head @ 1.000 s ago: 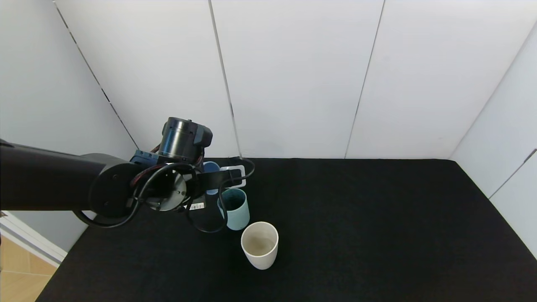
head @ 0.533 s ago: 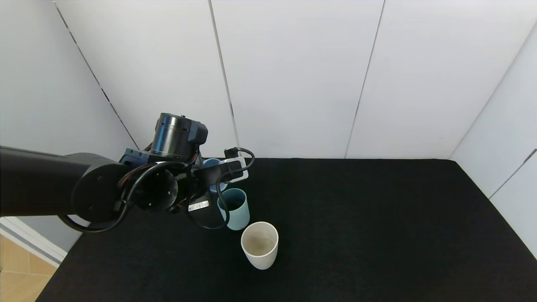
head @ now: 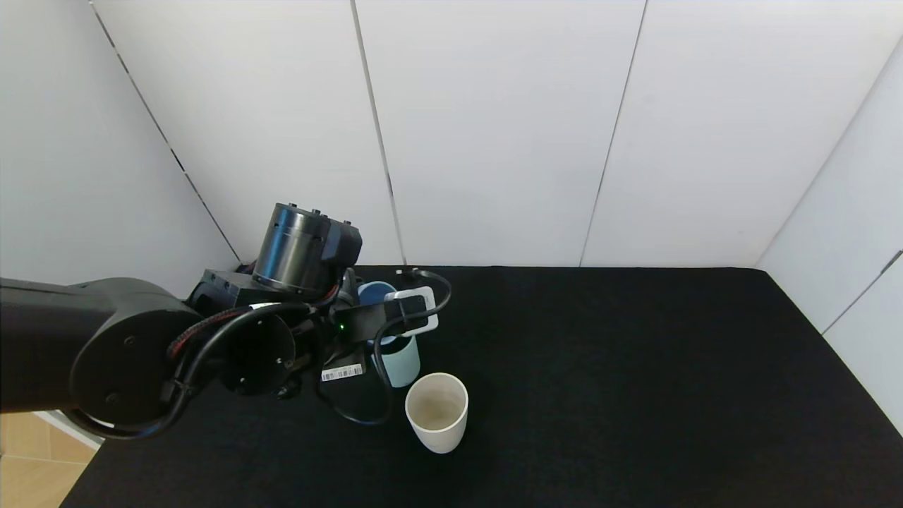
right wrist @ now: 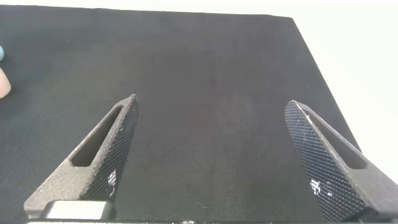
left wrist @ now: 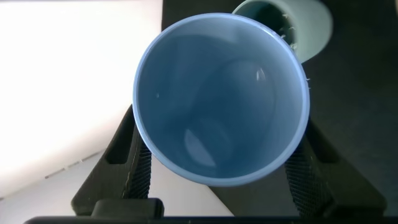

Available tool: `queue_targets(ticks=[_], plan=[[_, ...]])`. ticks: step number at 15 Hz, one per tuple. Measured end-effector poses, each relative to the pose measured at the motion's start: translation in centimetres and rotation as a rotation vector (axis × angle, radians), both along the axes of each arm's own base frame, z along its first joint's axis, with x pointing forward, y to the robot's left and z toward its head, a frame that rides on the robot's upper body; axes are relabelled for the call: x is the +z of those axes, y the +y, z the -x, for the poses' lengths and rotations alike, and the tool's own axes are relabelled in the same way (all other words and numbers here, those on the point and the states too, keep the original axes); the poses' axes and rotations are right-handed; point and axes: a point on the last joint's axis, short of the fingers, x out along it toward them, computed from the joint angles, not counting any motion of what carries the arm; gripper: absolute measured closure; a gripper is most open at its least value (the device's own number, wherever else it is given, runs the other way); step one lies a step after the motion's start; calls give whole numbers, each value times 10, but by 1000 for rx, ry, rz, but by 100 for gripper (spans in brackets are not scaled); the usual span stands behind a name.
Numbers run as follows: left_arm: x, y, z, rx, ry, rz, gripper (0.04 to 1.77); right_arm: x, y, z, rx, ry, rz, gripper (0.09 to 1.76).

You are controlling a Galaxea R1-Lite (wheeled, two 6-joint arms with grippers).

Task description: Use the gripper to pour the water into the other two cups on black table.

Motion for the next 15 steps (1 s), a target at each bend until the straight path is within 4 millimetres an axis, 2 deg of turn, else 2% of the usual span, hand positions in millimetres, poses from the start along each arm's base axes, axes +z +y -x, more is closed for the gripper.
queue_targets(ticks=[8,15], plan=[[-5,-30,32,-71,-10,-78,59,0,0,0,1,0,0,14],[-15,-46,53,-91,2,-200,59,0,0,0,0,0,0,14]])
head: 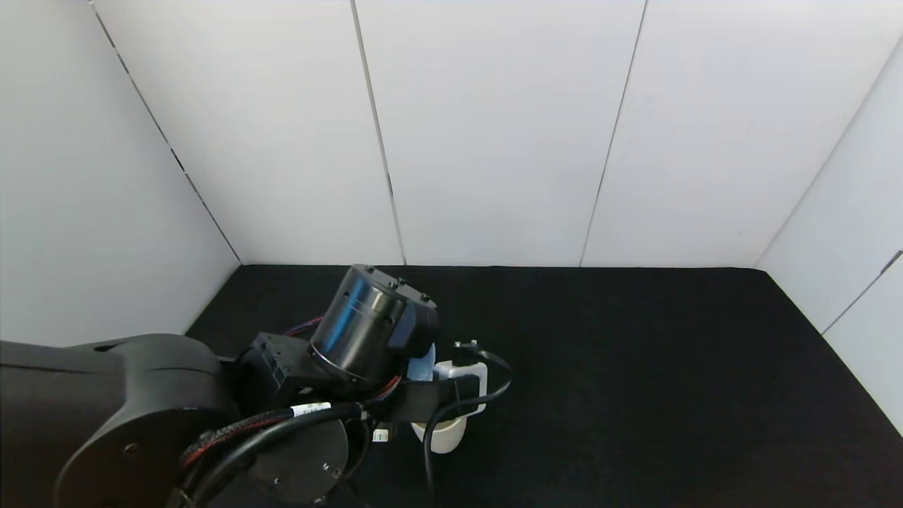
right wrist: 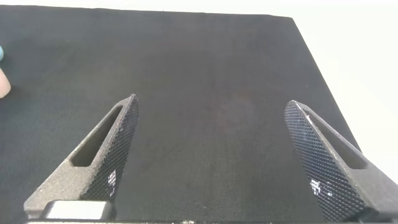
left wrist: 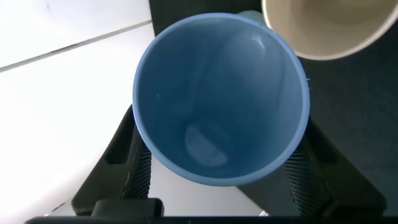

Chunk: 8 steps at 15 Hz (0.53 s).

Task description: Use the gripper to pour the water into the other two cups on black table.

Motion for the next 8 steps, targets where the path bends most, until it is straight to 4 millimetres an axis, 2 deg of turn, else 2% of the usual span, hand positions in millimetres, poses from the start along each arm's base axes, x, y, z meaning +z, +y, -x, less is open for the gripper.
queue_targets(ticks=[8], plan=[[-13,-3,3,-5,2,-134,59,0,0,0,0,0,0,14]])
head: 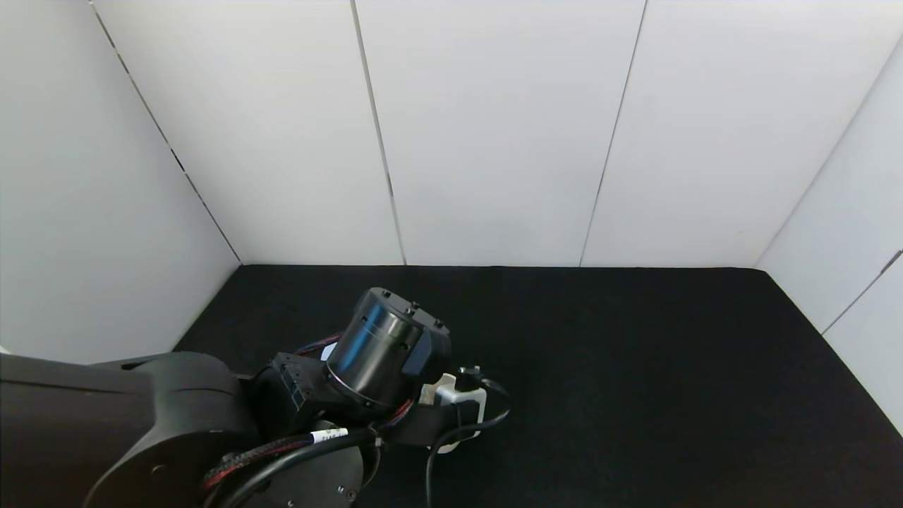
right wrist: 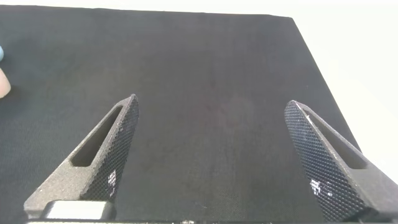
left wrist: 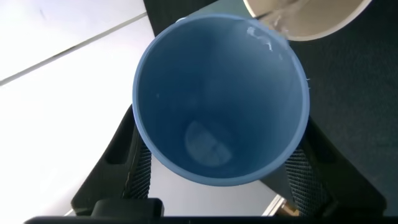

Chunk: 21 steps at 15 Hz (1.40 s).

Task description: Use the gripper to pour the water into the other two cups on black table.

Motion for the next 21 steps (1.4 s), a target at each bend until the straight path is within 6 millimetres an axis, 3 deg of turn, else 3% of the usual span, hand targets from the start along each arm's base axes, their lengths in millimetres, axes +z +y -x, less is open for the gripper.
queue_targets(ticks=[13,17,21], plan=[[0,-4,-1,-1,-16,-10,59,0,0,0,0,0,0,14],[4,4,8,81,-22,179,59,0,0,0,0,0,0,14],[13,26,22,152,-5,405,59,0,0,0,0,0,0,14]])
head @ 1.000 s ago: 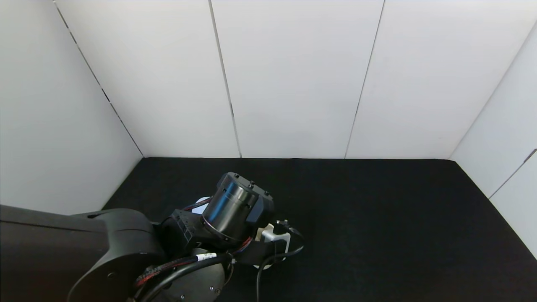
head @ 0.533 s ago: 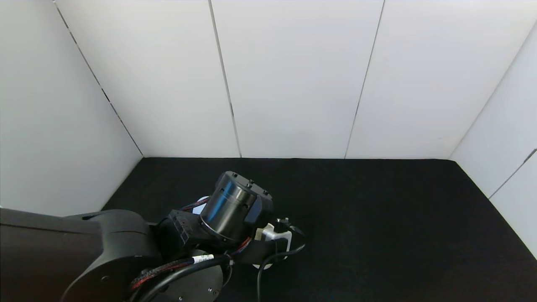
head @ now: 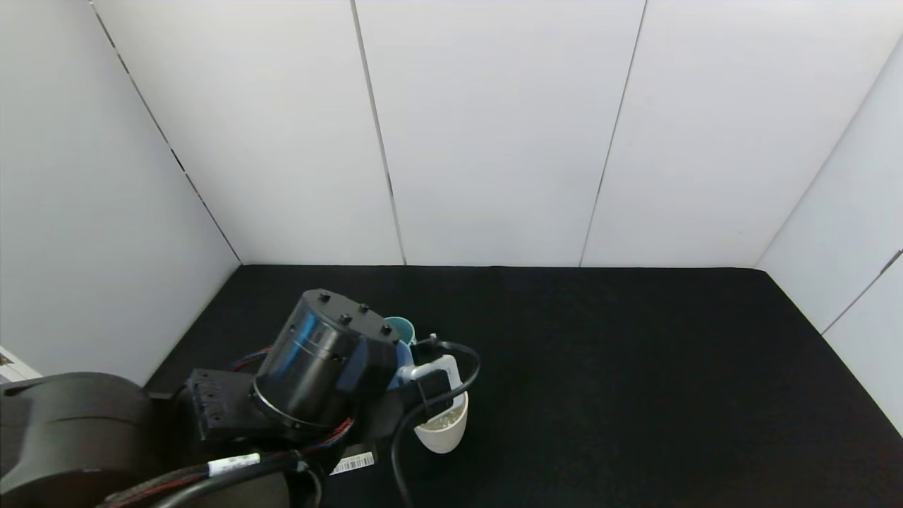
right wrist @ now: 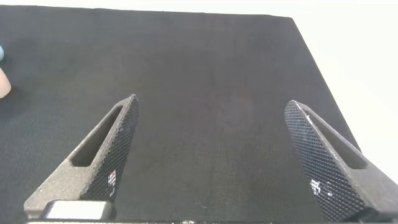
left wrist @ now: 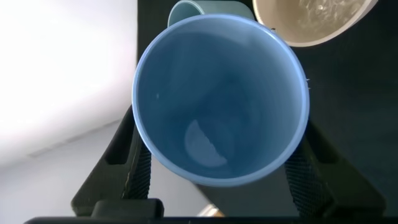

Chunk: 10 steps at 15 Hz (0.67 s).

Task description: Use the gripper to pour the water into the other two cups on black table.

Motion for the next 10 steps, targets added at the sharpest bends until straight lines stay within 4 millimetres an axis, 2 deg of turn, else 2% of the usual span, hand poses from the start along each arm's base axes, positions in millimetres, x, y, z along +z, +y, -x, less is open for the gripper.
queue_targets(ticks=[5,10], plan=[[18,51,-1,171,14,337,59,0,0,0,0,0,0,14],[34,116,-14,315,54,707,59,0,0,0,0,0,0,14]])
